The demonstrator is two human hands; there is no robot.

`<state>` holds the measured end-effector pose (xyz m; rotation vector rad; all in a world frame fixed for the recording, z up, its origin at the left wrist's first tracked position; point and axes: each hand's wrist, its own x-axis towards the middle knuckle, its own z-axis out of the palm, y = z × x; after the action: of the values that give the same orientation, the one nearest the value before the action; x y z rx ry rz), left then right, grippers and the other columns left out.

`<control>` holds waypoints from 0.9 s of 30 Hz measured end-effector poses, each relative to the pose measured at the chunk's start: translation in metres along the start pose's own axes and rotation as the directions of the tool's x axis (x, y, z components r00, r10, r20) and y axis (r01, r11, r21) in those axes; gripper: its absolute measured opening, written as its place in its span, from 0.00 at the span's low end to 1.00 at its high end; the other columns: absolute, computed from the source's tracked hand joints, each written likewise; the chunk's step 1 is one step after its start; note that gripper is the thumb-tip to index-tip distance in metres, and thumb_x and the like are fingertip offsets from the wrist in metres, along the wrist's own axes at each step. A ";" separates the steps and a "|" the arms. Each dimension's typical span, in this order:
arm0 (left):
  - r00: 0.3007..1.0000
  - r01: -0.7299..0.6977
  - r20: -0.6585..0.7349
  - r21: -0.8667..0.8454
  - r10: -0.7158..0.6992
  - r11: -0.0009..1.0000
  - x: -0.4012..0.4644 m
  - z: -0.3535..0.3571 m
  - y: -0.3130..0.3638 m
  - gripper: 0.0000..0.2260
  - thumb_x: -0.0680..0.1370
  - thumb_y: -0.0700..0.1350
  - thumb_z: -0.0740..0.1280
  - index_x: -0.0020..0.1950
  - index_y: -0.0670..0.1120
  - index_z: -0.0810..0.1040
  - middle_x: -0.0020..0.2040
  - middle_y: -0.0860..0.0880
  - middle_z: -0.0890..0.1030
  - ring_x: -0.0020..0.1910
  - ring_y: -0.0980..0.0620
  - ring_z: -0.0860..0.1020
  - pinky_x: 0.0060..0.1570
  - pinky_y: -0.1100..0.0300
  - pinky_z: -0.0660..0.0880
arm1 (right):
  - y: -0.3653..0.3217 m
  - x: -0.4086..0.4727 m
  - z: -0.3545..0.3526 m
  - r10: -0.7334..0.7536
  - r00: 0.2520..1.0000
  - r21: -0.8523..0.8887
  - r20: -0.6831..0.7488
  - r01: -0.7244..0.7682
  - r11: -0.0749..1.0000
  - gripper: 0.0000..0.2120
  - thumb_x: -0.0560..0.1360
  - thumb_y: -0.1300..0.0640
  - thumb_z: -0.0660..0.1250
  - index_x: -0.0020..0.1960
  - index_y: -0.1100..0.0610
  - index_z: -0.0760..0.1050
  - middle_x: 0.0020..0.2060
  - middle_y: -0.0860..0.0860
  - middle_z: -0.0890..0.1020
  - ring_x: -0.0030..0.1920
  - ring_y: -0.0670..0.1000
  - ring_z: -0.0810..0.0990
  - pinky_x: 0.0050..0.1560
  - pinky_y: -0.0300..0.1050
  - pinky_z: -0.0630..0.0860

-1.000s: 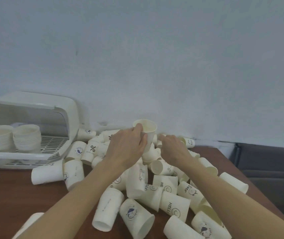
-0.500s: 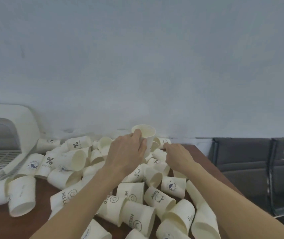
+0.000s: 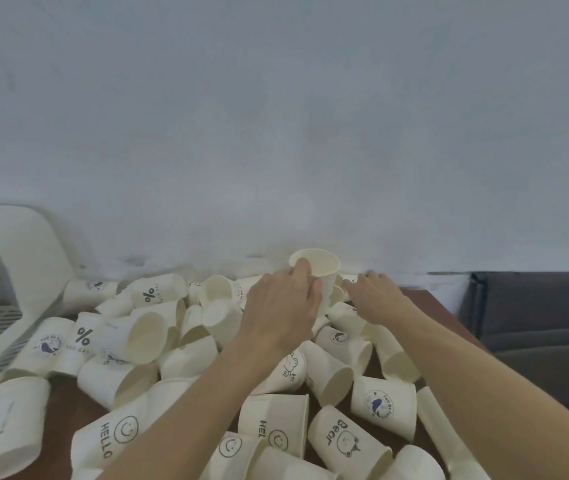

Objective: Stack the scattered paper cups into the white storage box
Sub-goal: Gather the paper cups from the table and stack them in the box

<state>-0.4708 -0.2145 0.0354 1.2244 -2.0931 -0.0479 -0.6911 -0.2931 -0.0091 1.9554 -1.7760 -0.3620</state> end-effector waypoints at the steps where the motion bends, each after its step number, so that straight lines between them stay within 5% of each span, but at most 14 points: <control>1: 1.000 0.010 -0.004 0.010 -0.010 1.000 0.002 0.003 -0.002 0.08 0.82 0.51 0.52 0.46 0.48 0.61 0.42 0.48 0.78 0.42 0.41 0.75 0.37 0.51 0.68 | 0.000 0.007 0.006 -0.001 1.000 -0.009 0.007 0.001 1.000 0.24 0.76 0.64 0.59 0.70 0.55 0.61 0.55 0.57 0.77 0.57 0.59 0.74 0.54 0.51 0.70; 12: 0.998 0.057 -0.036 -0.021 -0.058 0.998 0.018 0.030 -0.025 0.08 0.82 0.50 0.52 0.46 0.48 0.63 0.40 0.48 0.77 0.39 0.42 0.75 0.38 0.49 0.70 | 0.002 0.056 0.040 0.003 0.999 -0.061 0.041 0.000 0.998 0.22 0.77 0.64 0.56 0.70 0.52 0.64 0.57 0.54 0.77 0.58 0.57 0.73 0.52 0.48 0.67; 17: 0.997 0.053 -0.057 -0.036 -0.055 0.998 0.018 0.038 -0.025 0.08 0.82 0.49 0.53 0.46 0.47 0.64 0.39 0.48 0.78 0.39 0.42 0.74 0.38 0.49 0.70 | 0.007 0.056 0.035 0.024 0.998 -0.142 0.065 -0.015 0.990 0.11 0.77 0.64 0.59 0.57 0.56 0.75 0.55 0.52 0.78 0.58 0.55 0.74 0.54 0.46 0.69; 27: 0.999 0.028 -0.019 0.000 -0.028 1.000 0.002 0.018 -0.006 0.07 0.83 0.48 0.52 0.49 0.48 0.65 0.40 0.48 0.76 0.40 0.41 0.74 0.39 0.49 0.71 | 0.026 0.009 0.005 0.106 0.994 -0.111 -0.028 -0.109 0.988 0.11 0.75 0.64 0.61 0.55 0.55 0.76 0.53 0.51 0.80 0.57 0.55 0.75 0.54 0.45 0.68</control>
<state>-0.4779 -0.2249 0.0209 1.2495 -2.0598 -0.0483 -0.7145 -0.3041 0.0009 1.7718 -1.7988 -0.3939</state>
